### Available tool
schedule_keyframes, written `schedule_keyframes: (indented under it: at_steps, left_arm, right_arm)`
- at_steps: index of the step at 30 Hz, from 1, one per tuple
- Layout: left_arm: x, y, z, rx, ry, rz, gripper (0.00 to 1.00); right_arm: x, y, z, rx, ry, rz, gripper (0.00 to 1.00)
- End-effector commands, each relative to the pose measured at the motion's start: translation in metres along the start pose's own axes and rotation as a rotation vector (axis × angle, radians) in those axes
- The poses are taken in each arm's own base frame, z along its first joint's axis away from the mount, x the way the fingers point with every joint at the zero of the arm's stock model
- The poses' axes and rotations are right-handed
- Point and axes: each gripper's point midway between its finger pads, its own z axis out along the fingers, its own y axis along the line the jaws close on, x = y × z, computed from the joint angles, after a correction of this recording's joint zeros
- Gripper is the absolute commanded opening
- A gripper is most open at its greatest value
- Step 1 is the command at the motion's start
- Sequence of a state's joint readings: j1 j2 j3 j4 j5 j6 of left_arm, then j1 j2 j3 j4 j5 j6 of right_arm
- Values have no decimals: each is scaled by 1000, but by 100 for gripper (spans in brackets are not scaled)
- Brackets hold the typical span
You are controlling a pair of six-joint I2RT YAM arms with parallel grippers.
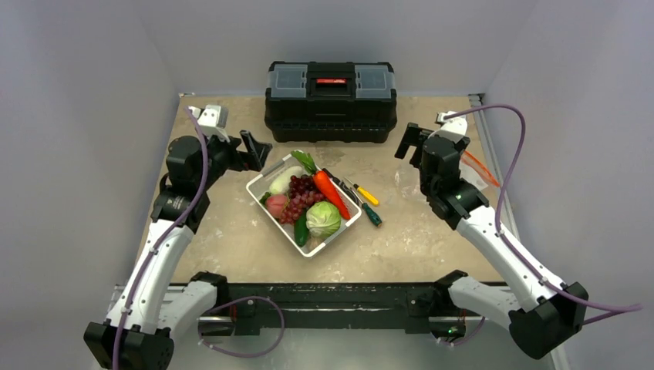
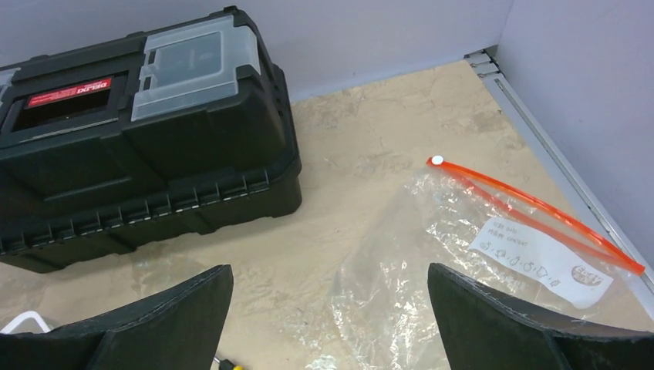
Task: Place the food in the zip-top bag and seal the zipper
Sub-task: Pick up the zipper food storage bag at the center of the board.
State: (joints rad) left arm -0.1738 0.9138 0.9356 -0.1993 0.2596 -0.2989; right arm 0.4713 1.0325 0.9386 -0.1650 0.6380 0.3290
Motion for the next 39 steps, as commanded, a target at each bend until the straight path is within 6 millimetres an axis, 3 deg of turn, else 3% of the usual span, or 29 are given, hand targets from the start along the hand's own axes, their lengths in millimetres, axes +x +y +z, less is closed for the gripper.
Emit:
schedule_keyframes:
  at_steps: [1,7,9,11,15,21,26,32,39]
  left_arm:
    - [-28,0,-3,-34,-102,11,100]
    - [-72,-6,-5,-63,-169,-34,99]
    - [-77,-9,-6,-52,-181,-3,98]
    - [-70,-5,-5,-54,-166,37,98]
    - [-43,4,-3,-65,-136,63,99]
    - [-38,-24,-3,45,-90,78,99]
    - [-35,-33,-6,78,-81,86,99]
    - [-33,-41,-8,100,-78,107,99]
    - [-29,-45,-5,123,-61,102,99]
  right_arm:
    - [-17,-2,-11,-19,-49,37,99]
    - [-5,15,-9,-108,-17,38,99]
    - [1,18,-5,-120,-9,40,99]
    - [8,13,2,-105,11,61,99]
    - [20,-31,25,37,58,191,99]
    - [34,-109,45,332,47,373,99]
    - [57,-169,51,540,57,474,99]
    - [96,-208,58,593,135,578,99]
    - [144,-211,69,558,239,652,99]
